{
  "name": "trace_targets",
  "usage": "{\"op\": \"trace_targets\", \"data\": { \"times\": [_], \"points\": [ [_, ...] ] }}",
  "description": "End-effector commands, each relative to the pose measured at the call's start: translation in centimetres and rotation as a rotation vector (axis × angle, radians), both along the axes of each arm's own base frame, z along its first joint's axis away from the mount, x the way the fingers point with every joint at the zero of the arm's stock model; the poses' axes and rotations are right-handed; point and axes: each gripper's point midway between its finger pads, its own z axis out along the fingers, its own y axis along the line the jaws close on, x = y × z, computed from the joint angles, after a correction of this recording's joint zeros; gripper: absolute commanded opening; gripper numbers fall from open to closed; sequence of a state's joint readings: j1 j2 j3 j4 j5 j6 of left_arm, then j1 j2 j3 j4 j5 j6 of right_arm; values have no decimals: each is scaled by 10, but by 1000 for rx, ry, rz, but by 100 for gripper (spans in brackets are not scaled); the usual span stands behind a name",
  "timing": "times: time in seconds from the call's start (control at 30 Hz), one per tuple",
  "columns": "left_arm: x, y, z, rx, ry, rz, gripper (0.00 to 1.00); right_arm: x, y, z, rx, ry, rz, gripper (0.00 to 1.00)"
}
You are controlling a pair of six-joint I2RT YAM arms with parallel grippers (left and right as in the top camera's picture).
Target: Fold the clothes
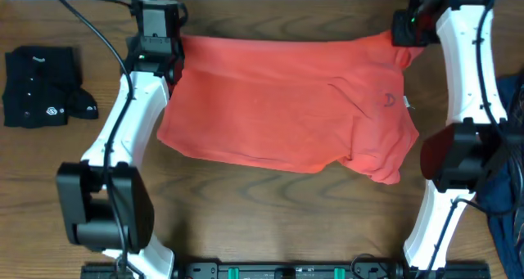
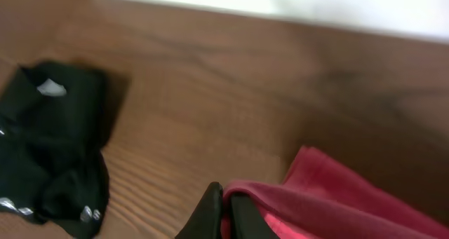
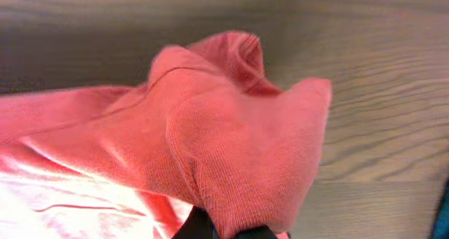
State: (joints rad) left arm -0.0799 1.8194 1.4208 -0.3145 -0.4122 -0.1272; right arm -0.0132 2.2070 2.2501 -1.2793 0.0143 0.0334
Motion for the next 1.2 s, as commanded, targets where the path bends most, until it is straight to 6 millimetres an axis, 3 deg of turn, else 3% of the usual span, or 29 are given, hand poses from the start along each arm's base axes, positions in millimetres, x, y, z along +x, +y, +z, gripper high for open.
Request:
{"op": "trace_targets", "data": {
  "times": [0.0,0.27,0.6,0.87,0.97,1.17],
  "points": [
    [2,2,-26,-20,55,8,6,-1,-1,-15,2,22,2,1],
    [4,-1,-65,-29,131,-3,6,4,-13,-17,-6,6,4,1],
    [28,-2,-48,-35,3,-7,6,34,-24,-7,-22,-120,9,1],
    [42,-3,-33,-41,-88,-8,6,35,-23,-7,-29,-125,32,1],
    [40,-4,-35,-51,-77,-3,6,33,-17,-9,3,-115,44,1],
    [18,-14,-62,-96,71,-46,6,14,-12,-19,57,-28,3,1]
  ]
}}
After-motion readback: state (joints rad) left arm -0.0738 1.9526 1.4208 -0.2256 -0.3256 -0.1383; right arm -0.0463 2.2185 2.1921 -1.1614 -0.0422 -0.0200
